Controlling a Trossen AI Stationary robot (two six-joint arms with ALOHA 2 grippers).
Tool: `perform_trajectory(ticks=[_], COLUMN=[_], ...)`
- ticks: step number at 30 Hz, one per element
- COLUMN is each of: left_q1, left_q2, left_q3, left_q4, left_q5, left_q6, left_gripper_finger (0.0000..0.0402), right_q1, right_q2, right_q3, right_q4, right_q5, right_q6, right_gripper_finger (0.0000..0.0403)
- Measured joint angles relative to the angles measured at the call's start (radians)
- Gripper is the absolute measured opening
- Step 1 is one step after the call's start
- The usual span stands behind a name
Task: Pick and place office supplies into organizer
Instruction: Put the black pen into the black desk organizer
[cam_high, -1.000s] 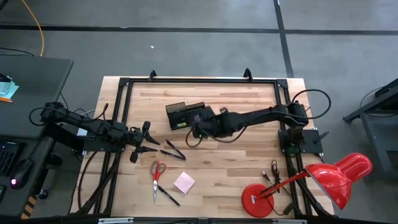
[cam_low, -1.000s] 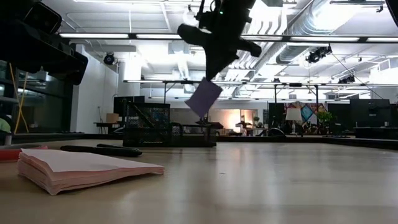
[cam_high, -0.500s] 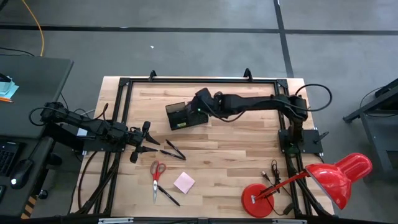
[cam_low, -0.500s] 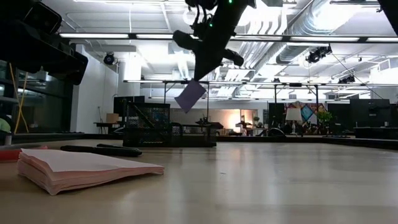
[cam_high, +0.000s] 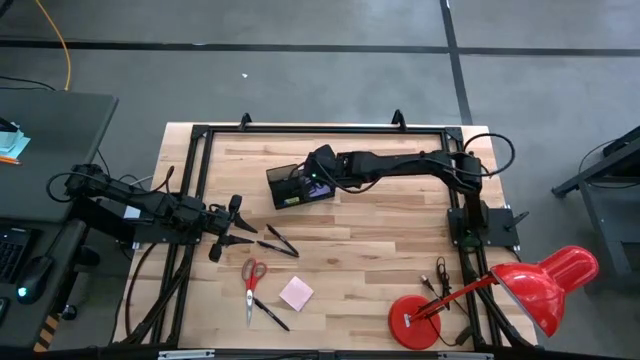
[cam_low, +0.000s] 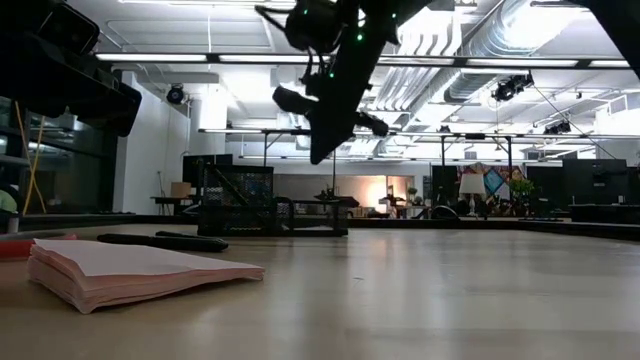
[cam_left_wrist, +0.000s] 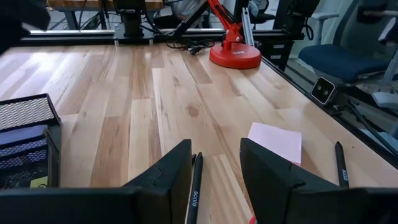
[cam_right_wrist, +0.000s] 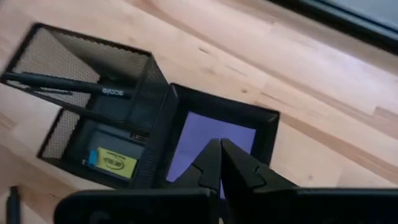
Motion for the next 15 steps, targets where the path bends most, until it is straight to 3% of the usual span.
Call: perform_trajectory(ticks=[6, 15], left_q1=[0.000, 0.000], left_q2=[0.000, 0.000], left_q3=[0.000, 0.000], left_q4=[0.000, 0.000], left_q5=[0.000, 0.000], left_q6=[0.000, 0.000], left_gripper_finger=[0.0122, 0.0122], right_q1=[-0.006, 0.140], right_q2=[0.009, -0.019], right_q3=[0.000, 0.000], right_q4=[-0.002, -0.011], right_q5=[0.026, -0.120], right_q6=[-0.057, -0.039], right_gripper_finger=[0.0000, 0.0000])
